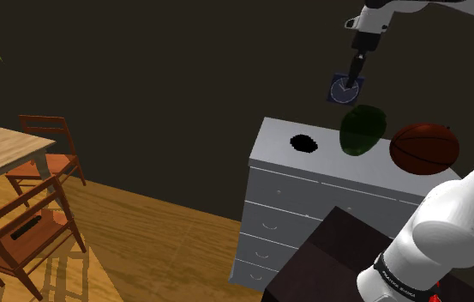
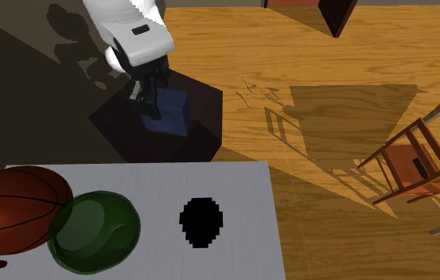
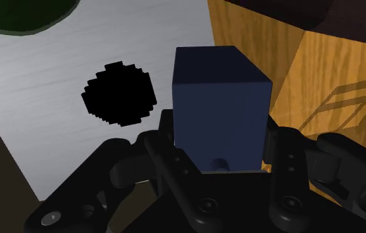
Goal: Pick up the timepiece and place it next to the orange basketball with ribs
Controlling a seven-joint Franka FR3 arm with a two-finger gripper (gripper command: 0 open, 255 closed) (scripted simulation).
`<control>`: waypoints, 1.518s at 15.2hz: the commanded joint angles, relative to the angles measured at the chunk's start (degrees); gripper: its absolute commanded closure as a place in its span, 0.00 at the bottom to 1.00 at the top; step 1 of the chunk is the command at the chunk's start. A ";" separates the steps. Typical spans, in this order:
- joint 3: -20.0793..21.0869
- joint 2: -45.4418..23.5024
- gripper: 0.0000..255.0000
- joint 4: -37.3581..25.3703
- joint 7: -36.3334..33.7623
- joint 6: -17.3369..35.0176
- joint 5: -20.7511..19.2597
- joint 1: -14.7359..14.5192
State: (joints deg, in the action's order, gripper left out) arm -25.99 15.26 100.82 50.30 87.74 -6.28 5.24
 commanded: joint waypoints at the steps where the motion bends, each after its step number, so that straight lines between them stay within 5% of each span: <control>1: -0.94 2.53 1.00 1.89 1.80 -0.29 -1.33 1.02; 12: -7.36 12.56 1.00 7.44 12.70 -2.50 -8.18 6.59; 23: -17.24 16.14 1.00 5.18 26.61 -4.73 -14.21 10.55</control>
State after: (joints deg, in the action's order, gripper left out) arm -42.20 31.36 106.82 75.38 83.49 -20.02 15.56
